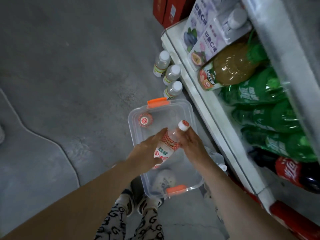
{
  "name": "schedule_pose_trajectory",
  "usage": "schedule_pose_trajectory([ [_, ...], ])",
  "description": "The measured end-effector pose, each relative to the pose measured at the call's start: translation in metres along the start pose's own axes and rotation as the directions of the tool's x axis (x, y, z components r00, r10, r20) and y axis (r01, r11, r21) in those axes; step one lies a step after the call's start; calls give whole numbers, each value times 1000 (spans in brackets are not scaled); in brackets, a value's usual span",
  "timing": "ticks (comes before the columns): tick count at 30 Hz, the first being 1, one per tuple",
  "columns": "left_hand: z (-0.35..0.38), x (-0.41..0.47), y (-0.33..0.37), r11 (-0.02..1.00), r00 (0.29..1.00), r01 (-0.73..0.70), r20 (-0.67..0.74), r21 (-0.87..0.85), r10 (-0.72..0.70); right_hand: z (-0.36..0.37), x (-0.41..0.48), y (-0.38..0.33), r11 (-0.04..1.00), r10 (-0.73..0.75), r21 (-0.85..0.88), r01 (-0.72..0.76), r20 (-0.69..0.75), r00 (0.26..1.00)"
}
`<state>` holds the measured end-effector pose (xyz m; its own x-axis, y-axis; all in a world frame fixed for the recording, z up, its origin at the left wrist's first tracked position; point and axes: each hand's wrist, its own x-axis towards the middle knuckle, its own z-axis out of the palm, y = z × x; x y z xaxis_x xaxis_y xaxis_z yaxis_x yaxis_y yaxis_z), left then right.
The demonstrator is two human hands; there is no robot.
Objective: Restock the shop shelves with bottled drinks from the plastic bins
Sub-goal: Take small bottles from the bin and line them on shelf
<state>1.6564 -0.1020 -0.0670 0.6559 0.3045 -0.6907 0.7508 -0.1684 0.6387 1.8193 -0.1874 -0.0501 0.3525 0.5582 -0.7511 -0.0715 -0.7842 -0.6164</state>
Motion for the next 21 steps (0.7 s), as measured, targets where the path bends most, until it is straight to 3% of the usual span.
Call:
schedule_pose_trajectory([
  [10,-29,-130,75,990,999,-26,40,-141,32,-45,-133,-94,976,85,198,-89,30,996],
  [21,-74,-262,219,987,990,-137,-45,-88,134,-90,-318,-180,919,-97,373,129,-103,990],
])
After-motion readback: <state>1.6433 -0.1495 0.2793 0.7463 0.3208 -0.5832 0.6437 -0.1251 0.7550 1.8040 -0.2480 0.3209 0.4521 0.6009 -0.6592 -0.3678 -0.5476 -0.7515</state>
